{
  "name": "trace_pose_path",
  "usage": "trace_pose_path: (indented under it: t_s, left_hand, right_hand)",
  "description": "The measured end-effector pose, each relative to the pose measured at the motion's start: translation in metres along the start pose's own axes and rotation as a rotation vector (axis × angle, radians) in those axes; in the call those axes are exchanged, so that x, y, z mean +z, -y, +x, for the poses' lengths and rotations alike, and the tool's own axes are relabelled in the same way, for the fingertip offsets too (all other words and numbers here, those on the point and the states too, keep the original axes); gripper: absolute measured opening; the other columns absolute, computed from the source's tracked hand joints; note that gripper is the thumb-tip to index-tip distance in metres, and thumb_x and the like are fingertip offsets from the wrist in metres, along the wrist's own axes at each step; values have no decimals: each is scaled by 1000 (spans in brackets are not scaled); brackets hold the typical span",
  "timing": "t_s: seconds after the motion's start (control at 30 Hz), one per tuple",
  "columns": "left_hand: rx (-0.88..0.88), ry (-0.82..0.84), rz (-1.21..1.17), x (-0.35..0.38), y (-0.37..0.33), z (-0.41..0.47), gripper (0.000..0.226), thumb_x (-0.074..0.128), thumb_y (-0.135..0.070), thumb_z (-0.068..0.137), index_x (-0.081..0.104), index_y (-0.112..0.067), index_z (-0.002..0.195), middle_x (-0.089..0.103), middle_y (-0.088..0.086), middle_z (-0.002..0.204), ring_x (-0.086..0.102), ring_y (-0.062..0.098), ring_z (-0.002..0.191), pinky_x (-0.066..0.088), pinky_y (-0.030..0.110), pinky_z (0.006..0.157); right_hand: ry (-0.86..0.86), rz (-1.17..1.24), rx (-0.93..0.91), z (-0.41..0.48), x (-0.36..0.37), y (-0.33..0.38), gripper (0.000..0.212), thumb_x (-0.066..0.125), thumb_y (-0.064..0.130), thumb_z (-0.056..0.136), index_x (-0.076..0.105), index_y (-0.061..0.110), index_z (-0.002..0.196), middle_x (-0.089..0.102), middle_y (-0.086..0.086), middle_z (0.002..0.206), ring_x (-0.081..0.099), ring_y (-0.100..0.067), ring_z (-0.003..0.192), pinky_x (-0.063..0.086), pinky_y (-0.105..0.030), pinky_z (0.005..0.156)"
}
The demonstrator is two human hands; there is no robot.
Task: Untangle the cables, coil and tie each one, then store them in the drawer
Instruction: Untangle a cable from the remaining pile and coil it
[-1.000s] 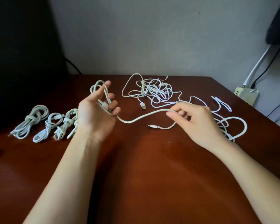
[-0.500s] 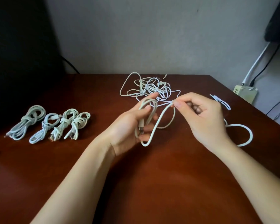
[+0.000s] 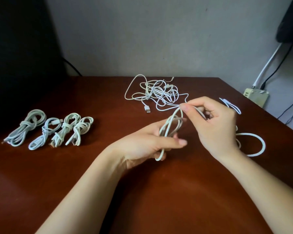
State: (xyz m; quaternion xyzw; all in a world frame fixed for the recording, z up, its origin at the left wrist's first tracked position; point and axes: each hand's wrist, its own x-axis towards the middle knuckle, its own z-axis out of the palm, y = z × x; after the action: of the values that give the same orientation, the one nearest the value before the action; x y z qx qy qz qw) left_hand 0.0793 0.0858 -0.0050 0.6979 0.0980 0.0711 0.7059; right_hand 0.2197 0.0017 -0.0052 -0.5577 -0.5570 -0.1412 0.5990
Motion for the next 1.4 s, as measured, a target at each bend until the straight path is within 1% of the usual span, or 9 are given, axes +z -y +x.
trace_pose_path:
  t_s: [0.1, 0.2, 0.33, 0.4, 0.53, 0.73, 0.97, 1.13, 1.4]
  left_hand:
    - [-48, -78, -1, 2, 6, 3, 42, 53, -4, 60, 66, -34, 86, 51, -2, 85, 45, 6, 61, 37, 18, 48]
    - [-76, -131, -65, 1, 8, 7, 47, 49, -3, 53, 67, -25, 91, 54, -2, 83, 43, 8, 58, 35, 17, 45]
    - [-35, -182, -182, -2, 2, 7, 43, 56, 1, 79, 57, -4, 122, 48, -1, 77, 34, 6, 52, 25, 15, 42]
    - [-4, -240, -229, -3, 0, 7, 30, 45, -5, 95, 58, -5, 122, 47, -1, 75, 32, 5, 51, 23, 14, 42]
    - [38, -363, -339, -9, -2, 8, 29, 40, -16, 100, 59, -5, 118, 47, -1, 75, 31, 5, 50, 20, 16, 42]
    - [120, -518, -412, -18, -1, 9, 31, 35, -19, 103, 60, -5, 117, 47, -3, 74, 28, 6, 51, 20, 17, 42]
    - [223, -625, -552, -34, 2, 8, 30, 35, -20, 103, 62, -9, 108, 48, -4, 71, 30, 4, 45, 23, 16, 39]
    - [269, -637, -601, -37, 1, 8, 29, 34, -20, 104, 62, -12, 102, 47, -3, 74, 29, 4, 45, 24, 15, 39]
    - [285, -635, -574, -35, 0, 7, 33, 34, -26, 103, 61, -9, 111, 46, -3, 74, 29, 4, 47, 23, 15, 41]
  right_hand:
    - [-42, -56, -44, -1, 1, -1, 13, 68, 24, 83, 71, 13, 77, 59, 20, 68, 55, 9, 60, 38, -8, 62]
    - [-66, -62, -49, -1, 1, -4, 7, 70, 25, 83, 67, 21, 78, 57, 18, 65, 50, 6, 57, 36, -8, 61]
    - [-44, -79, -4, 0, 1, -8, 5, 68, 25, 84, 65, 26, 80, 59, 11, 62, 50, 1, 56, 38, -12, 60]
    - [12, -72, 54, 0, 1, -10, 4, 69, 22, 83, 67, 26, 83, 60, 14, 65, 51, -3, 56, 39, -12, 59]
    - [172, -230, 82, 0, 1, -18, 18, 72, 23, 81, 69, 24, 98, 58, 16, 76, 52, -12, 61, 38, -11, 62]
    - [339, -442, 61, -3, 0, -22, 29, 65, 39, 85, 66, 24, 110, 53, 15, 77, 43, -1, 60, 40, -26, 65]
    - [272, -637, 38, -1, -2, -20, 22, 58, 44, 88, 69, 25, 88, 61, 11, 72, 54, -14, 63, 47, -29, 60]
    - [318, -588, -35, -3, -3, -22, 32, 55, 50, 87, 71, 22, 83, 58, 12, 63, 50, -9, 56, 50, -27, 56]
    - [466, -477, -201, -9, 5, -13, 44, 45, 40, 89, 63, 20, 124, 35, 20, 58, 40, -5, 46, 49, -27, 48]
